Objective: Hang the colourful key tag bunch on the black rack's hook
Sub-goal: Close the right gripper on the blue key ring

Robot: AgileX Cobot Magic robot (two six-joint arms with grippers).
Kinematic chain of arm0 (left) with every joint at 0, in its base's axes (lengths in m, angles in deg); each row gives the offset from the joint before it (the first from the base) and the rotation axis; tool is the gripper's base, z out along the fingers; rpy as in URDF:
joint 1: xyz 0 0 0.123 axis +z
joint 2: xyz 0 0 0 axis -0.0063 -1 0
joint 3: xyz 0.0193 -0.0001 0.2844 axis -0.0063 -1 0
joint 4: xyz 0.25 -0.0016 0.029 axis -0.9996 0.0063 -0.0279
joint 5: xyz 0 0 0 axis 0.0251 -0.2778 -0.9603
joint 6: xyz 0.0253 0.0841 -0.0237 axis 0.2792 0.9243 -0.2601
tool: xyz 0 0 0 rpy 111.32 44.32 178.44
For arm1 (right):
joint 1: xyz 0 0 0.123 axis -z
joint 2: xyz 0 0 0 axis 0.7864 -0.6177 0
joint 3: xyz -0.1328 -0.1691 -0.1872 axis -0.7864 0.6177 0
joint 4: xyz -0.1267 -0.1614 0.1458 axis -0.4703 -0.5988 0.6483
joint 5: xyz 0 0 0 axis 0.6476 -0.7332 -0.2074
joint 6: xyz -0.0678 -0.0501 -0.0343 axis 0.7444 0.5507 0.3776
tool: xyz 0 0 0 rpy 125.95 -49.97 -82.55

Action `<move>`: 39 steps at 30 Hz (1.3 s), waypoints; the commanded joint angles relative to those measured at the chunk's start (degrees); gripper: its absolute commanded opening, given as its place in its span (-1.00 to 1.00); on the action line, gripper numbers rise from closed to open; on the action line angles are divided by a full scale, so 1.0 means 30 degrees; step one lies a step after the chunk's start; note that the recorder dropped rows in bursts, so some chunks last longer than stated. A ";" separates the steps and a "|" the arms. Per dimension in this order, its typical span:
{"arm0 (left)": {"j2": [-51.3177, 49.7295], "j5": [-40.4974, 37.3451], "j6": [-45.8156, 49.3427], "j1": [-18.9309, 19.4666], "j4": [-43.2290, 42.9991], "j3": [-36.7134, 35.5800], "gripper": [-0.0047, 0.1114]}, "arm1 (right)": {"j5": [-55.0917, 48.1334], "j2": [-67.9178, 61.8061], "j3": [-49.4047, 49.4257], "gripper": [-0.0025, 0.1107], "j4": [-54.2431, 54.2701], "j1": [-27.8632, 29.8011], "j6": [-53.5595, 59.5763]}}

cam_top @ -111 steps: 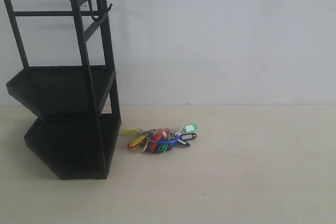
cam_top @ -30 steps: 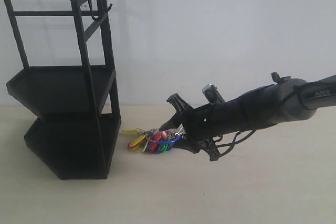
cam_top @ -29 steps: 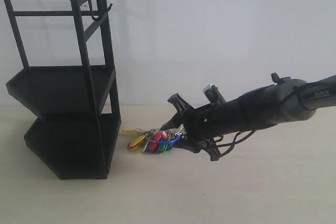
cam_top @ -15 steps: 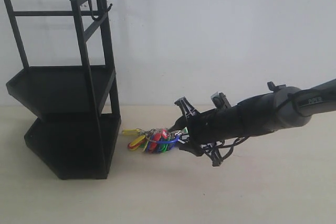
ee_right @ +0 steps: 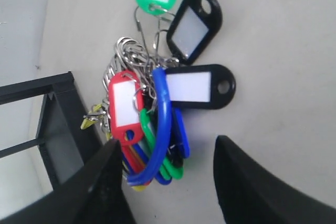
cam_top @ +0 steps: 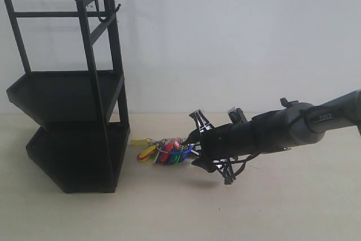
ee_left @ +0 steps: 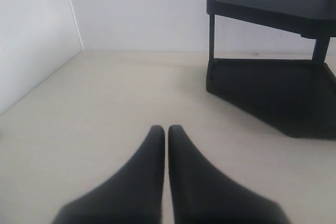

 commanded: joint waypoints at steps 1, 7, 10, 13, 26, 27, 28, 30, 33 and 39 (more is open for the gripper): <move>-0.0067 0.0084 -0.0106 -0.0023 -0.0003 0.0047 -0.84 | -0.0225 -0.0370 -0.0402 -0.06 0.0249 -0.0022 0.0263; -0.0067 0.0084 -0.0106 -0.0023 -0.0003 0.0047 -0.84 | -0.0586 -0.1077 -0.0762 -0.06 0.0843 -0.0055 0.0635; -0.0067 0.0084 -0.0106 -0.0023 -0.0003 0.0047 -0.84 | -0.1045 -0.1378 -0.1284 -0.06 0.0875 -0.0055 0.0831; -0.0067 0.0084 -0.0106 -0.0023 -0.0003 0.0047 -0.84 | -0.0797 -0.1379 -0.1342 -0.06 0.0962 -0.0055 0.0831; -0.0067 0.0044 -0.0106 -0.0023 -0.0003 0.0047 -0.84 | -0.0370 -0.1379 -0.1342 -0.60 0.1108 -0.0093 0.2211; -0.0067 0.0044 -0.0106 -0.0023 -0.0003 0.0047 -0.84 | -0.0370 -0.1379 -0.1342 -0.61 0.1108 -0.0093 0.2211; -0.0067 0.0044 -0.0106 -0.0023 -0.0003 0.0047 -0.84 | -0.0414 -0.1379 -0.1342 -0.58 0.1108 -0.0093 0.2168; -0.0067 0.0044 -0.0106 -0.0023 -0.0003 0.0047 -0.84 | -0.0505 -0.1379 -0.1342 -0.51 0.1108 -0.0093 0.2168; -0.0067 0.0084 -0.0106 -0.0023 -0.0003 0.0047 -0.84 | -0.0674 -0.1379 -0.1342 -0.41 0.1312 -0.0093 0.2168; -0.0067 0.0084 -0.0106 -0.0023 -0.0003 0.0047 -0.84 | -0.0956 -0.1379 -0.1342 -0.29 0.1756 -0.0203 0.2130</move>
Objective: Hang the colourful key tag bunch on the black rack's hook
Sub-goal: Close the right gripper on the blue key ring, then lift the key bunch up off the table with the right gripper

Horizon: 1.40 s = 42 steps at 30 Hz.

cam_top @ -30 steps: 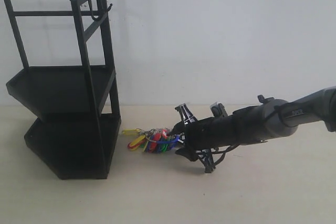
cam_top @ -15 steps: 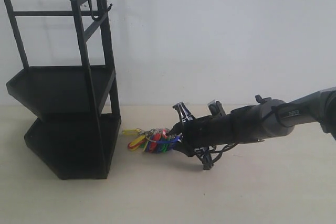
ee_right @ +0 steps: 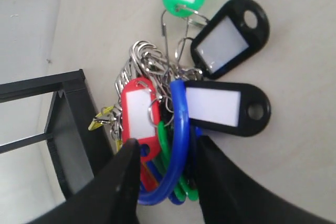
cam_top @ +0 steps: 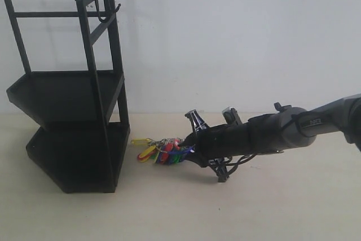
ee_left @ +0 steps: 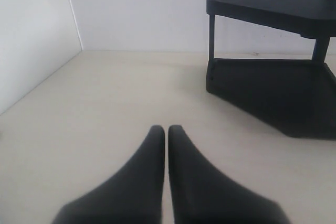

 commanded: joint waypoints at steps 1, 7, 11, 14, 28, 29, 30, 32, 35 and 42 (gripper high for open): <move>-0.0067 0.0084 -0.0106 -0.0023 -0.0003 0.0047 -0.84 | -0.0021 -0.0178 -0.0048 -0.29 0.0209 -0.0166 0.0251; -0.0067 0.0084 -0.0106 -0.0023 -0.0003 0.0047 -0.84 | 0.0634 -0.0178 -0.0048 -0.29 0.0209 -0.0369 0.0841; -0.0067 0.0084 -0.0106 -0.0023 -0.0003 0.0047 -0.84 | 0.1019 -0.0178 -0.0048 -0.32 0.0209 -0.0369 0.1155; -0.0067 0.0084 -0.0106 -0.0023 -0.0003 0.0047 -0.84 | 0.1093 -0.0178 -0.0048 -0.70 0.0209 -0.0369 0.2019; -0.0067 0.0084 -0.0106 -0.0023 -0.0003 0.0047 -0.84 | 0.0101 0.2331 -0.0124 -0.96 0.0173 -0.0334 1.2246; -0.0067 0.0084 -0.0106 -0.0023 -0.0003 0.0047 -0.84 | -0.0064 0.2718 -0.0124 -0.96 -0.0343 -0.0334 1.2347; -0.0067 0.0084 -0.0106 -0.0023 -0.0003 0.0047 -0.84 | -0.0236 0.3111 -0.0124 -0.96 -0.0998 -0.0334 1.2347; -0.0067 0.0084 -0.0106 -0.0023 -0.0003 0.0047 -0.84 | -0.0412 0.3822 -0.0124 -0.96 -0.2438 -0.0334 1.2347; -0.0067 0.0084 -0.0106 -0.0023 -0.0003 0.0047 -0.84 | -0.0489 0.5063 -0.0056 -0.96 -0.4577 -0.0334 1.2254; -0.0067 0.0084 -0.0106 -0.0023 -0.0003 0.0047 -0.84 | -0.1376 0.8576 -0.0056 -0.96 -1.3175 -0.0334 0.8051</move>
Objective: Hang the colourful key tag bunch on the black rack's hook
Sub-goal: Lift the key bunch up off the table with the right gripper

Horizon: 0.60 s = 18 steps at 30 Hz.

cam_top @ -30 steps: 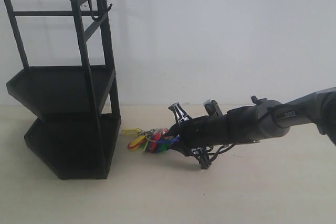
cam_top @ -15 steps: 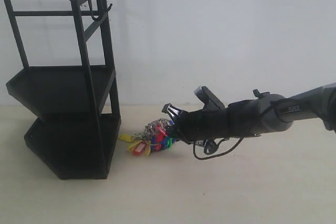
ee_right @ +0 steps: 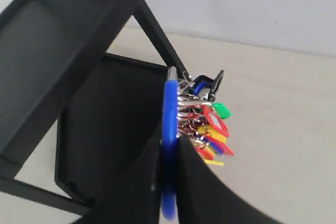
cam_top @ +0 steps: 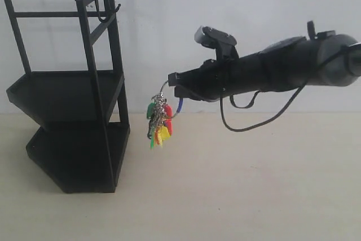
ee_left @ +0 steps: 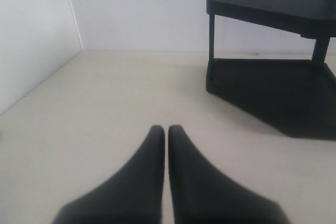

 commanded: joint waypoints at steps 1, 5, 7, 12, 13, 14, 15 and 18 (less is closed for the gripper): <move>-0.0067 0.0084 -0.0106 -0.0023 -0.0003 0.0047 -0.84 | -0.0822 0.2439 0.0027 -0.96 -0.6226 0.0015 -0.3391; -0.0067 0.0084 -0.0106 -0.0023 -0.0003 0.0047 -0.84 | -0.1298 0.5253 0.1444 -0.96 -1.1621 -0.0292 -0.7162; -0.0067 0.0084 -0.0106 -0.0023 -0.0003 0.0047 -0.84 | 0.0109 0.7019 0.3799 -0.96 -1.1798 -0.0537 -0.6676; -0.0067 0.0084 -0.0106 -0.0023 -0.0003 0.0047 -0.84 | 0.0033 1.1048 0.7348 -0.96 -1.2253 -0.0917 -0.5945; -0.0067 0.0084 -0.0106 -0.0023 -0.0003 0.0047 -0.84 | -0.0839 1.1542 0.7348 -0.96 -1.2887 -0.1295 -0.5010; -0.0067 0.0084 -0.0106 -0.0023 -0.0003 0.0047 -0.84 | 0.0098 1.2302 0.7348 -0.96 -1.4932 -0.1288 -0.8063; -0.0067 0.0084 -0.0106 -0.0023 -0.0003 0.0047 -0.84 | 0.0981 1.2695 0.7348 -0.96 -1.6261 -0.0965 -1.1228; -0.0067 0.0084 -0.0106 -0.0023 -0.0003 0.0047 -0.84 | -0.1799 1.3404 0.7065 -0.96 -1.6717 -0.1786 -0.8518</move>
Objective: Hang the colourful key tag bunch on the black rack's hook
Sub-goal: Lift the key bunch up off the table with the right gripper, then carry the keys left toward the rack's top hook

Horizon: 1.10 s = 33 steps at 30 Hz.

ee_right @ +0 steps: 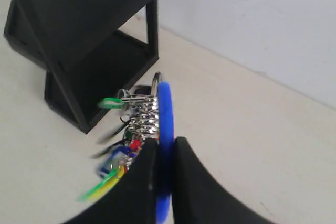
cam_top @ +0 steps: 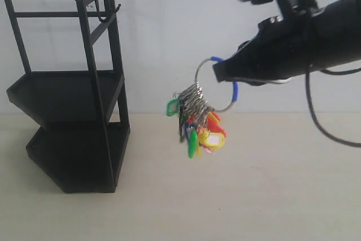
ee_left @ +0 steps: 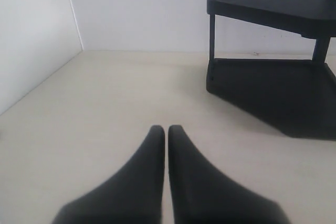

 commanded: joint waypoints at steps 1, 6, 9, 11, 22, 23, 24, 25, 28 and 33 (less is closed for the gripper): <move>-0.0067 0.0084 -0.0106 -0.0023 -0.0003 0.0047 -0.84 | -0.2257 0.0926 -0.0389 -0.96 -0.1995 -0.0805 0.1917; -0.0067 0.0147 -0.0106 -0.0023 -0.0003 0.0047 -0.84 | -0.1698 0.1303 -0.0424 -0.96 -0.4190 -0.0781 -0.2066; -0.0067 0.0147 -0.0106 -0.0023 -0.0003 0.0047 -0.84 | -0.1508 0.1303 -0.0467 -0.96 -0.5095 -0.1297 -0.2076; -0.0067 0.0147 -0.0106 -0.0023 -0.0003 0.0047 -0.84 | -0.0131 0.1303 -0.0467 -0.96 -0.5396 -0.0937 -0.5398; -0.0067 0.0147 -0.0106 -0.0023 -0.0003 0.0047 -0.84 | 0.0760 0.0769 -0.0467 -0.96 -0.5744 -0.2954 -0.2963; -0.0067 0.0147 -0.0106 -0.0023 -0.0003 0.0047 -0.84 | 0.1544 0.0769 -0.0467 -0.96 -0.6517 -0.2541 -0.5480; -0.0067 0.0147 -0.0106 -0.0023 -0.0003 0.0047 -0.84 | 0.2107 0.0769 -0.0467 -0.96 -0.6703 -0.2307 -0.7304; -0.0067 0.0147 -0.0106 -0.0023 -0.0003 0.0047 -0.84 | 0.2204 0.0769 -0.0467 -0.96 -0.6547 -0.2323 -0.6952; -0.0067 0.0147 -0.0106 -0.0023 -0.0003 0.0047 -0.84 | 0.0992 0.0769 -0.0467 -0.96 -0.6904 -0.3607 -0.2999; -0.0067 0.0147 -0.0106 -0.0023 -0.0003 0.0047 -0.84 | 0.2999 0.0592 -0.0467 -0.96 -0.8270 -0.2815 -0.8574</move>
